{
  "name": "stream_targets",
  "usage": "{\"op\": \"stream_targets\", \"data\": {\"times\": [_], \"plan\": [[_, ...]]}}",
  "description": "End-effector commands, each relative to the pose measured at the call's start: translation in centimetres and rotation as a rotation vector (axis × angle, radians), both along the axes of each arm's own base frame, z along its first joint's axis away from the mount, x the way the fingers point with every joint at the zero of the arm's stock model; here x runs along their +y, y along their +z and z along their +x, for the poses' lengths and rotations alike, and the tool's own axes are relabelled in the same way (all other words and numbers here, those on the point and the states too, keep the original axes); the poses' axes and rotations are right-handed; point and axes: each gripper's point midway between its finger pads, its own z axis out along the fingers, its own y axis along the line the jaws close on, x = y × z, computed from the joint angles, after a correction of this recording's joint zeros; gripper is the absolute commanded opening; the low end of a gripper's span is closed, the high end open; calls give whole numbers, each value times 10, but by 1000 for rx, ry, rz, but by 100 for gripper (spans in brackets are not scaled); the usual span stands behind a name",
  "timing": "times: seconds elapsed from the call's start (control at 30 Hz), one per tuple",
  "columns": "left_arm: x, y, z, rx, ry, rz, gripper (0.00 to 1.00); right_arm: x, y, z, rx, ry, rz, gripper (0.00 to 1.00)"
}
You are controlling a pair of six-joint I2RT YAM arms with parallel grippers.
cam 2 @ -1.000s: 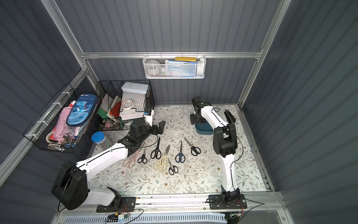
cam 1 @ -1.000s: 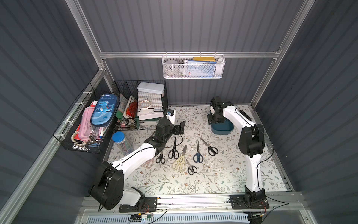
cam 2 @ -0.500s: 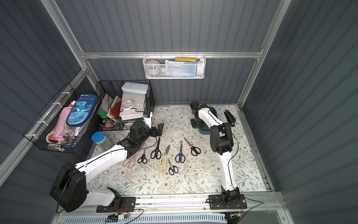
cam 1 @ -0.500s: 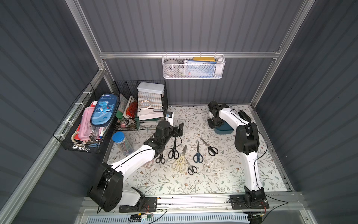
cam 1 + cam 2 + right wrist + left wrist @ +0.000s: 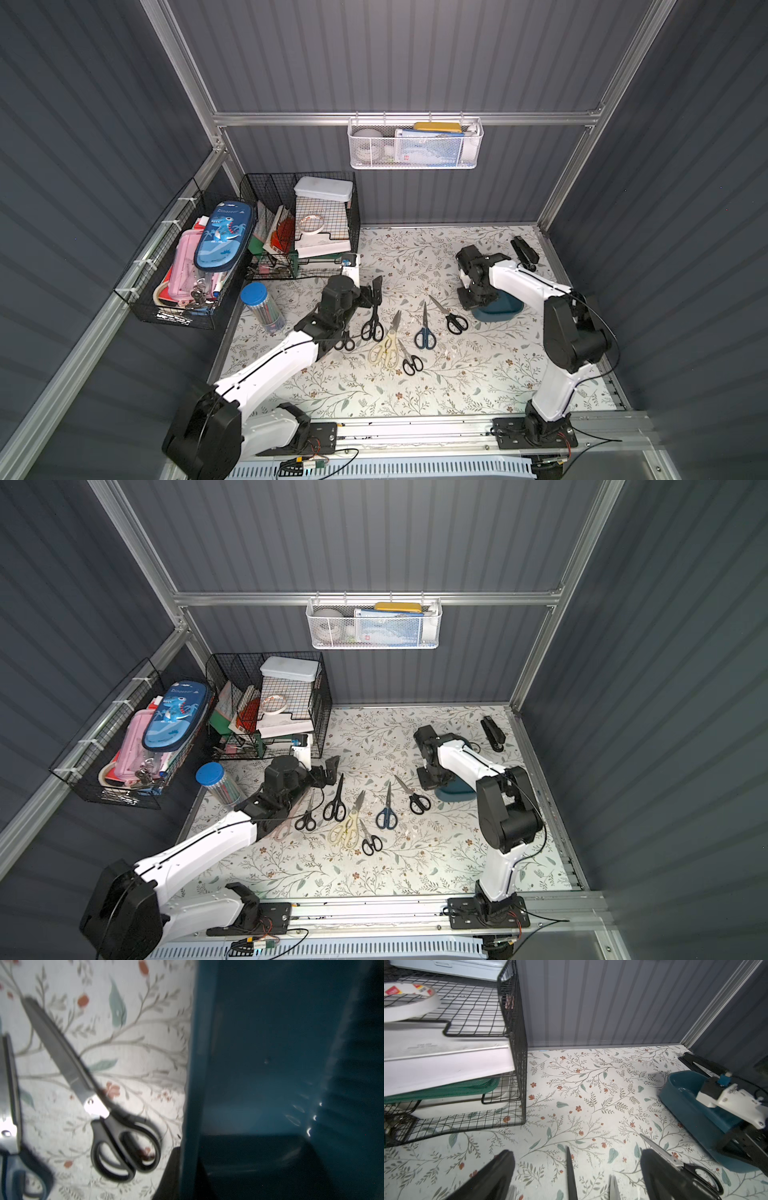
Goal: Put the scissors into the storage box
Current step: Move the storage box to the center of the board.
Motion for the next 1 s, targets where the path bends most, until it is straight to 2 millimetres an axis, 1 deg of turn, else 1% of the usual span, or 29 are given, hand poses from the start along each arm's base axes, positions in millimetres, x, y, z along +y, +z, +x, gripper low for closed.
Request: {"op": "stream_targets", "data": {"times": [0.0, 0.07, 0.13, 0.27, 0.33, 0.4, 0.5, 0.53, 0.67, 0.83, 0.97], "plan": [[7, -8, -24, 11, -26, -30, 99, 2, -8, -30, 39, -25, 9, 0], [15, -13, -34, 5, -22, -46, 99, 7, -14, -44, 51, -4, -3, 0], [19, -17, -44, 8, -16, -92, 99, 14, -23, -54, 69, 16, -3, 0], [27, -28, -60, -7, -27, -129, 99, 39, -37, -66, 101, 61, 10, 0], [28, -36, -66, -11, -47, -128, 99, 55, -38, -71, 105, 84, 26, 0], [24, -35, -71, -21, -82, -134, 99, 71, -37, -76, 102, 108, 36, 0], [26, -37, -71, -18, -70, -126, 99, 84, -32, -81, 101, 100, 48, 0], [27, -37, -71, -15, -69, -122, 99, 83, -32, -81, 97, 80, 43, 0], [27, -38, -69, -10, -62, -117, 99, 63, -30, -77, 68, -25, -17, 0], [27, -40, -68, 1, -57, -112, 99, 44, -24, -77, 59, -146, -7, 0], [27, -42, -67, 4, -52, -109, 99, 42, -23, -75, 46, -152, -1, 0]]}}
